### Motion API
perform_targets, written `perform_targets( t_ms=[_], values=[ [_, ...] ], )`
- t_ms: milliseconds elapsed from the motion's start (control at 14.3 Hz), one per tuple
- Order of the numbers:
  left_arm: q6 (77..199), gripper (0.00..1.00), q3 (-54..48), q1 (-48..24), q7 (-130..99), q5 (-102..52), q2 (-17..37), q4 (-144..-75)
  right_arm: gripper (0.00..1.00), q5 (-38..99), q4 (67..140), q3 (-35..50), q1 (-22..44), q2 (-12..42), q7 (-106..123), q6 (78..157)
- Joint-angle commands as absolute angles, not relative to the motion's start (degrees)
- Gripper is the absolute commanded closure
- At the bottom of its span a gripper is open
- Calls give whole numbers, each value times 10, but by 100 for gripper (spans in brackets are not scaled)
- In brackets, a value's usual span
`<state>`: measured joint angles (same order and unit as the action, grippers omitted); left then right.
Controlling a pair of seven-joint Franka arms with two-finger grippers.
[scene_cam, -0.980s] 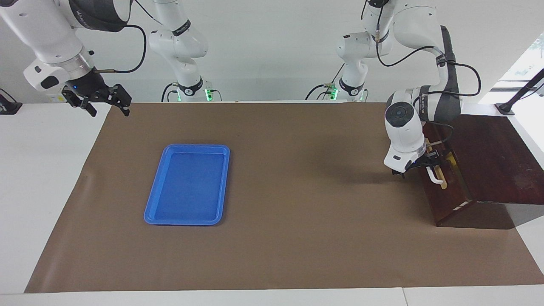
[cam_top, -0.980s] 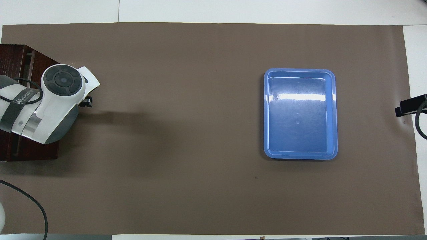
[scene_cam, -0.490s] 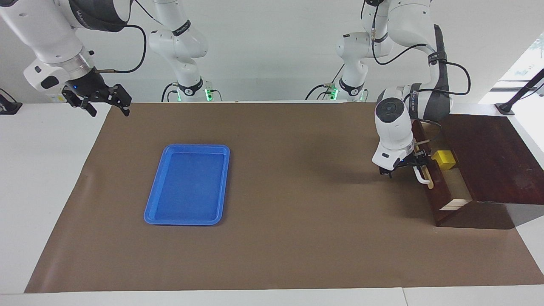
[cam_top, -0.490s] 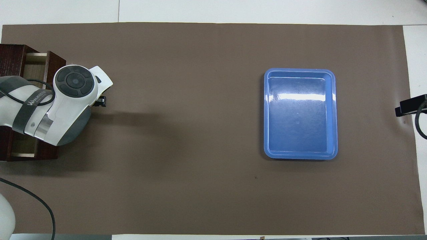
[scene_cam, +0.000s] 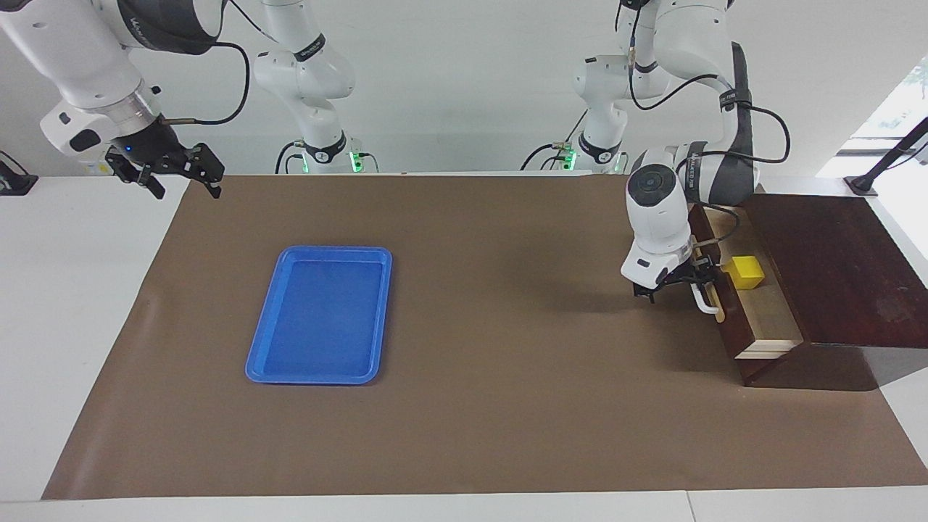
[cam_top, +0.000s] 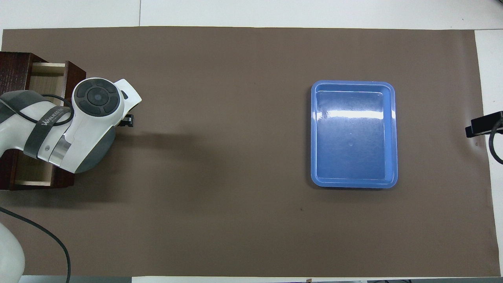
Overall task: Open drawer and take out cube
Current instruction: 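Pull the drawer handle away from the box with the left gripper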
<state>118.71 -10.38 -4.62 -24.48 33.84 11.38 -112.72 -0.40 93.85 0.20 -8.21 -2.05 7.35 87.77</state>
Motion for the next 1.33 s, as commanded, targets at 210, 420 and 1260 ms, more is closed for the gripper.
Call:
perform_targets(
  t_ms=[210, 420, 1260],
  values=[
    [1162, 0, -104, -76, -254, 308, 120, -1115, 0, -4, 937, 7, -91, -22, 72, 875],
    [1157, 0, -104, -80, -254, 297, 120, -1109, 0, -4, 937, 7, -92, -22, 72, 876],
    [1151, 0, -103, -91, -248, 282, 116, -1107, 0, -18, 940, 12, -78, -25, 59, 878]
  ],
)
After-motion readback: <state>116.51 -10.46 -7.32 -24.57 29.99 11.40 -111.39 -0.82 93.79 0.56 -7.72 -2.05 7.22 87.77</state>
